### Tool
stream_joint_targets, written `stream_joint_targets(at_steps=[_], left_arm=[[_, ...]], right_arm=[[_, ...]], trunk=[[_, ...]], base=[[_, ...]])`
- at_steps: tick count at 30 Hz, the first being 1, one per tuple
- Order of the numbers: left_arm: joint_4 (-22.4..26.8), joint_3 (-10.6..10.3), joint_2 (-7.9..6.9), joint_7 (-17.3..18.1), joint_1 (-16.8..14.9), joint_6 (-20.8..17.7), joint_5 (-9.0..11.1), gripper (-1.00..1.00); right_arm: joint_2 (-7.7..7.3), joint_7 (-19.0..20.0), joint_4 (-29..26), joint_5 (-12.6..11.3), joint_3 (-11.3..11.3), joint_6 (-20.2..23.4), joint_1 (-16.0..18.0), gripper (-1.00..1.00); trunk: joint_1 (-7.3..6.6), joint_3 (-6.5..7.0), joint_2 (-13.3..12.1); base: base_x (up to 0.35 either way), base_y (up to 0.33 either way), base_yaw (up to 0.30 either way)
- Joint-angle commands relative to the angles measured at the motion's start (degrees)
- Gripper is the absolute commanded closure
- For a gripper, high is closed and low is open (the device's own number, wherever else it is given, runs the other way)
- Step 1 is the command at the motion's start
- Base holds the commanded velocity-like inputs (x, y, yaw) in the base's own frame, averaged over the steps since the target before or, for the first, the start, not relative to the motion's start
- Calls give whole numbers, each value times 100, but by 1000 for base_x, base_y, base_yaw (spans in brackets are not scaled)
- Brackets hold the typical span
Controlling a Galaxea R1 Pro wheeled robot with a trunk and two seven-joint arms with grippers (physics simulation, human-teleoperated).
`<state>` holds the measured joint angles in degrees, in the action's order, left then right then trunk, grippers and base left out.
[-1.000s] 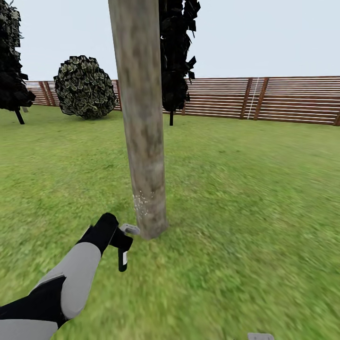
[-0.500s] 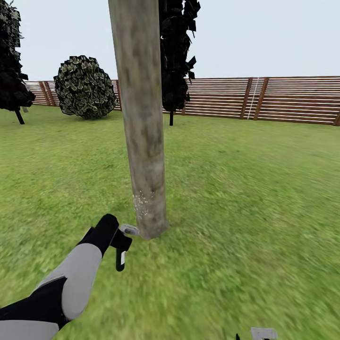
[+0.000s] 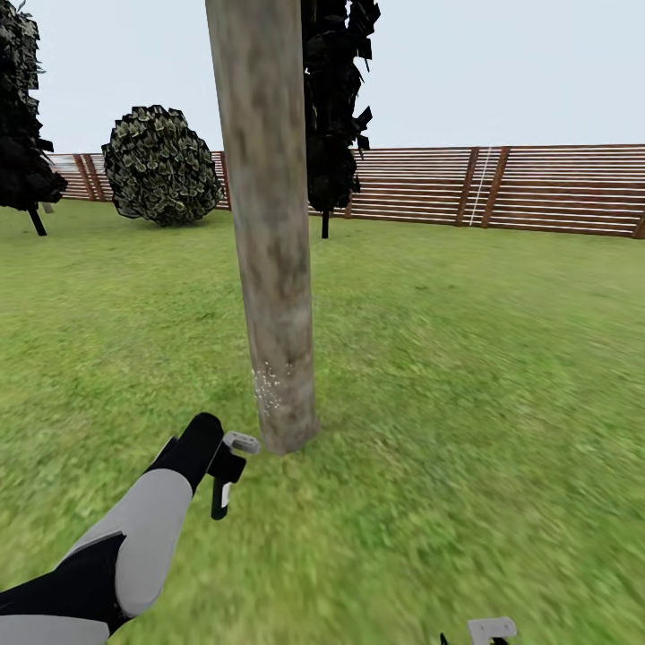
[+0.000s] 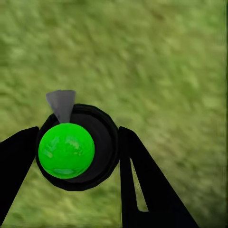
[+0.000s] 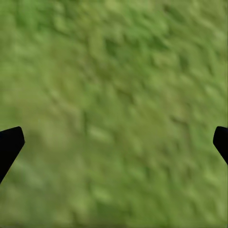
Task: In the garden, pick up the pesticide atomizer on the floor and spray pesticide onto both trees until each tree trunk is fully covered.
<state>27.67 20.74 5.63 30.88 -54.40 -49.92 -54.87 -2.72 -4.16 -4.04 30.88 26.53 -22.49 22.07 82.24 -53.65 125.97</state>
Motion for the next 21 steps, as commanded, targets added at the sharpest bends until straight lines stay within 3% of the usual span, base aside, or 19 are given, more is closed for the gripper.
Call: stream_joint_targets(at_steps=[1, 6, 14, 21], left_arm=[[10, 40, 12, 26, -6, -9, 4, 100], [10, 44, 17, -1, -8, -9, 132, 100], [10, 45, 17, -3, -4, -9, 143, 100], [2, 44, 33, -7, -3, -9, 143, 100]], right_arm=[[-1, -27, 10, 60, 29, -19, 7, -100], [-1, -33, 3, 60, 38, -19, 5, -100], [-1, -59, 12, 59, 42, -11, 7, -100], [-1, -59, 15, 59, 45, -11, 6, -100]], trunk=[[-1, -5, 2], [-1, -5, 2], [-1, -5, 2], [-1, -5, 2]], base=[[0, 0, 0], [0, -21, 0], [0, -247, 7], [39, -268, 229]])
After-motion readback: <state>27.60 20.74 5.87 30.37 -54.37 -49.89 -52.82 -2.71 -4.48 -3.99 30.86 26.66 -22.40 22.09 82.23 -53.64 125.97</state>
